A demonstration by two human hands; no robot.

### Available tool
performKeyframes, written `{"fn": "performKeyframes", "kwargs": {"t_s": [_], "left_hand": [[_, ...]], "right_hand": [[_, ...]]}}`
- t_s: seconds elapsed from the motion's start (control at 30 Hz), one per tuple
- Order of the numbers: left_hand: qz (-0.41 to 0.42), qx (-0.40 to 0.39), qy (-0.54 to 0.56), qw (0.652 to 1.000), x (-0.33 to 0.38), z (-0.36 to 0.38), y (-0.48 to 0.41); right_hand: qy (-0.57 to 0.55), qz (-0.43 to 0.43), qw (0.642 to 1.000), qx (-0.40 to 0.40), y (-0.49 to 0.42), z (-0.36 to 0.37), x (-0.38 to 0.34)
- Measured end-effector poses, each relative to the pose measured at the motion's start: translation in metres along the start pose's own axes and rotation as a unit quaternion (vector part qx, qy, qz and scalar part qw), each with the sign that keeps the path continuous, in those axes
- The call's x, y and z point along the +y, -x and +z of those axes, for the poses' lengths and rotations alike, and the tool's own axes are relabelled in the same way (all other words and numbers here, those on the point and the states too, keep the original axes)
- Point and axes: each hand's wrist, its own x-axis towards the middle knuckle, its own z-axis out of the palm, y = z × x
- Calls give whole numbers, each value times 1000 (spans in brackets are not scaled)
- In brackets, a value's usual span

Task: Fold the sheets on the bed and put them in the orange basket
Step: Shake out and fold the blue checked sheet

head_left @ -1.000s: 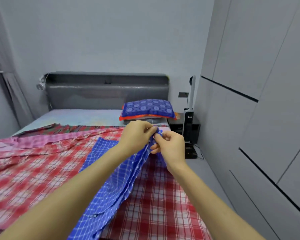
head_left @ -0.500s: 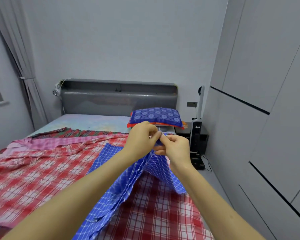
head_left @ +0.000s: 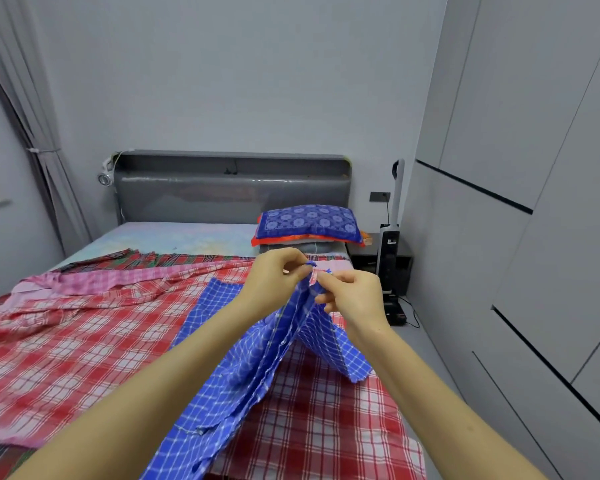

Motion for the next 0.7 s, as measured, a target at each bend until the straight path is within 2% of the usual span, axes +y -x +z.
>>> {"fn": "performKeyframes", "kwargs": {"t_s": [0.13,0.23,0.43,0.57,0.7], "left_hand": [[-1,14,78,997,-3,-1,7],[-13,14,129,991,-4,-2,12],[37,63,26,997,-6,4,16],[81,38,-38,995,-11,10,20],[87,10,-76,993,-18,21,25]], "right_hand": [[11,-27,999,37,1,-11,-2],[16,-51,998,13,7,-11,-2],[49,-59,996,-38,4,5,-7],[80,-48,995,-46,3,10,-7],[87,-16,995,-48,-6,11,-8]]}}
